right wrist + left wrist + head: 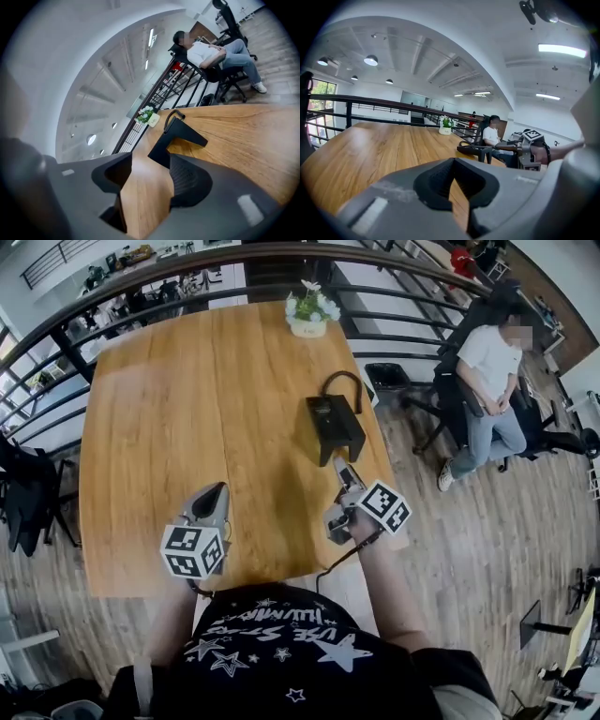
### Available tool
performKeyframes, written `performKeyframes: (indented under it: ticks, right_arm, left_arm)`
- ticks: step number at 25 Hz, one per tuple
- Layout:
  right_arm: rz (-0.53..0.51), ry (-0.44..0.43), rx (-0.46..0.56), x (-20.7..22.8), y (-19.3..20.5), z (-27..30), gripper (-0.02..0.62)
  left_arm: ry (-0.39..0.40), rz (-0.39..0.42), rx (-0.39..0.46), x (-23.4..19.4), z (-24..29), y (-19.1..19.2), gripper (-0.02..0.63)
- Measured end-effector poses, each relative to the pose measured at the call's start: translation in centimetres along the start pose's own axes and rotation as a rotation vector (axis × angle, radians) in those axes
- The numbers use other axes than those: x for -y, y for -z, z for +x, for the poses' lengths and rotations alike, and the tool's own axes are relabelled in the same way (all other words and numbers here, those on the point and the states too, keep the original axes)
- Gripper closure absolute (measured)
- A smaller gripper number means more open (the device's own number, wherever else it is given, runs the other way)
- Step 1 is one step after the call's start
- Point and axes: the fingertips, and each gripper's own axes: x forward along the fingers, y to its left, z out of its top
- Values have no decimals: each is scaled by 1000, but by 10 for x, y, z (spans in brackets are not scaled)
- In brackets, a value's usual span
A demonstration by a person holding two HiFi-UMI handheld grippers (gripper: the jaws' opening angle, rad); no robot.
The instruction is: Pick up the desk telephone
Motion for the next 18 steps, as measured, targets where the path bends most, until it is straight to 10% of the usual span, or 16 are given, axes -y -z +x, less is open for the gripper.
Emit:
performKeyframes:
  ticks: [18]
  right_arm:
    - [385, 32, 124, 33, -26, 50, 319]
  left_arm:
    - [22, -42, -38, -26, 38, 8, 604]
